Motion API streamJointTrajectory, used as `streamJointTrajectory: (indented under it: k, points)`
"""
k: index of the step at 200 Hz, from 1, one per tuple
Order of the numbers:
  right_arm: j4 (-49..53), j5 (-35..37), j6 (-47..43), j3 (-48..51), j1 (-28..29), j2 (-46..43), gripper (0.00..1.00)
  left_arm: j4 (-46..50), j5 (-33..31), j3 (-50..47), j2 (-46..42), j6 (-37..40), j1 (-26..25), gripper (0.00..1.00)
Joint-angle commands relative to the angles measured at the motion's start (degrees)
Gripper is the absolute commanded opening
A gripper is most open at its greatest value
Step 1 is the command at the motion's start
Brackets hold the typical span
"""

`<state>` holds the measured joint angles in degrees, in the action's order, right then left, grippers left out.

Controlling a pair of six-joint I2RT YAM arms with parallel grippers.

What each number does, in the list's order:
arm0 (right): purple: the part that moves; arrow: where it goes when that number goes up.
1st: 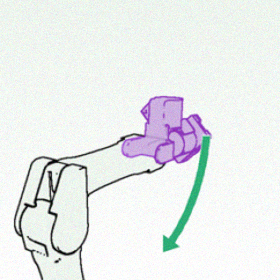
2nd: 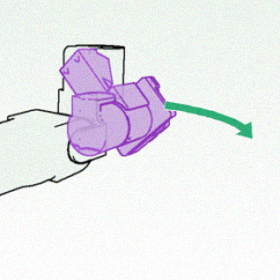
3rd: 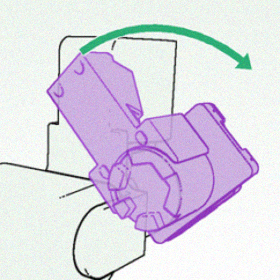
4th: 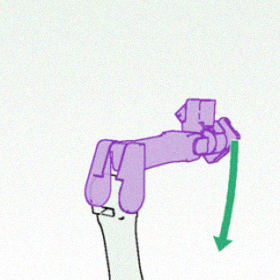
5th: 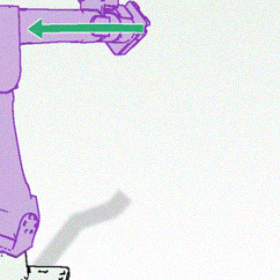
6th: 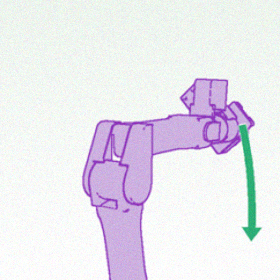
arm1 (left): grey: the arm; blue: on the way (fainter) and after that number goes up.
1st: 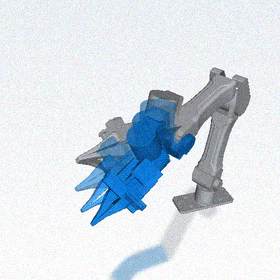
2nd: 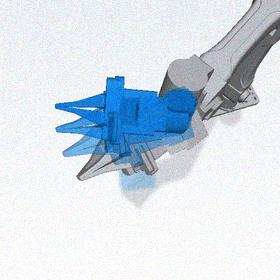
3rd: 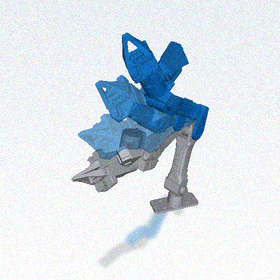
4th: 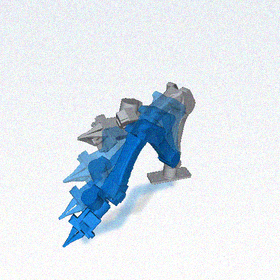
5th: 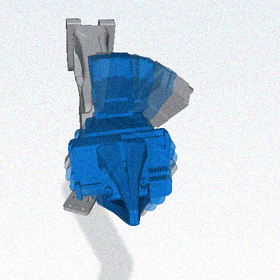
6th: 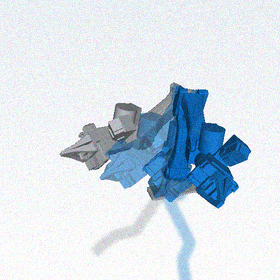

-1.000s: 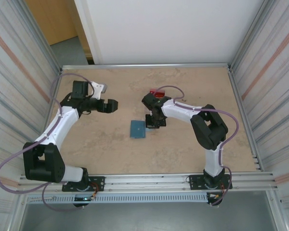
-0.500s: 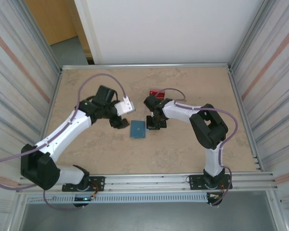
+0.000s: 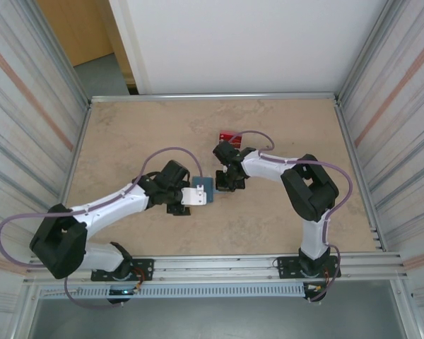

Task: Put the credit cards into the card holder
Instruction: Open the card holder at the center of the table.

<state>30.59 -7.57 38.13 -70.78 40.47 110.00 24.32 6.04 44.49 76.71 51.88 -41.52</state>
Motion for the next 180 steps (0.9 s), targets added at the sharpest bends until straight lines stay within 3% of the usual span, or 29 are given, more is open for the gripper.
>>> streamJointTrajectory:
  k: [1, 27, 71, 180]
  points:
    - [1.7, 0.3, 0.8, 2.9, -0.1, 0.5, 0.0, -6.6, -1.4, 0.5, 2.2, 3.2, -1.4, 0.57]
    - [1.1, 0.0, 1.3, 3.2, -0.1, 0.4, 0.0, -7.7, -1.5, 1.2, 5.0, 4.8, -2.5, 0.52]
    - [1.4, 0.0, 1.0, 3.1, -0.3, 0.5, 0.0, -11.0, -3.3, 0.6, 8.5, 6.2, -4.8, 0.52]
    - [1.0, 0.0, 1.0, 3.3, -0.2, 0.0, 0.0, -19.1, -8.3, -0.5, 12.3, 5.9, -4.6, 0.37]
